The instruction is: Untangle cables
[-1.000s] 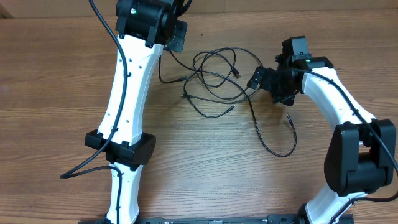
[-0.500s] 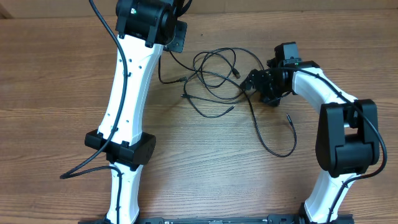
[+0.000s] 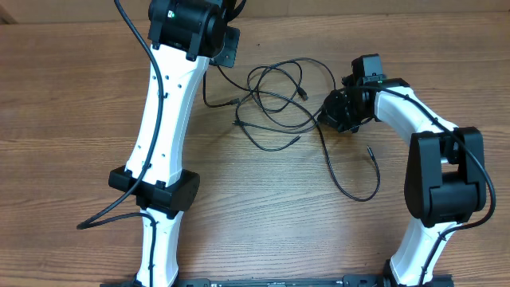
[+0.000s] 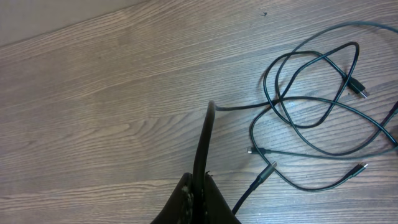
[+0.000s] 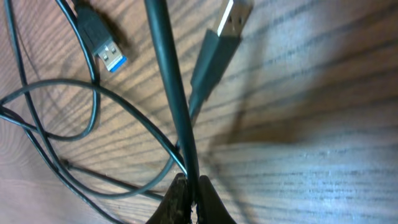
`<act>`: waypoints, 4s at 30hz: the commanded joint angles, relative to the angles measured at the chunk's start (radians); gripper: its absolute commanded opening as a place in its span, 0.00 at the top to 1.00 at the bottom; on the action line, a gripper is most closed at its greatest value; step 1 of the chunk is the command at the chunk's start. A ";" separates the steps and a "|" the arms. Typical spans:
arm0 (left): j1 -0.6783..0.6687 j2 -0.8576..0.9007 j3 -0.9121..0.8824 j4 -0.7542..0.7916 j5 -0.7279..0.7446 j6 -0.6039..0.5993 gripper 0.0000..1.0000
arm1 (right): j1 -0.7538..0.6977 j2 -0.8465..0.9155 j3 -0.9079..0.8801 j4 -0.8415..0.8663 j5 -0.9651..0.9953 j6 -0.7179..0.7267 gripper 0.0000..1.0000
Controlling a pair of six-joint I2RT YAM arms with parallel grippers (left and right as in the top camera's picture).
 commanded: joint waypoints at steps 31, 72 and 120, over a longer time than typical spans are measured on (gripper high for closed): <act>0.010 -0.008 0.009 -0.002 0.009 -0.014 0.96 | -0.163 -0.201 1.561 -0.804 0.553 -0.246 0.96; 0.010 -0.008 0.009 -0.002 0.094 -0.015 0.96 | -0.157 -0.180 0.088 -0.310 0.179 0.130 0.00; 0.010 -0.008 0.009 -0.002 0.094 -0.014 0.95 | 0.122 0.087 0.069 0.901 -0.141 0.872 0.00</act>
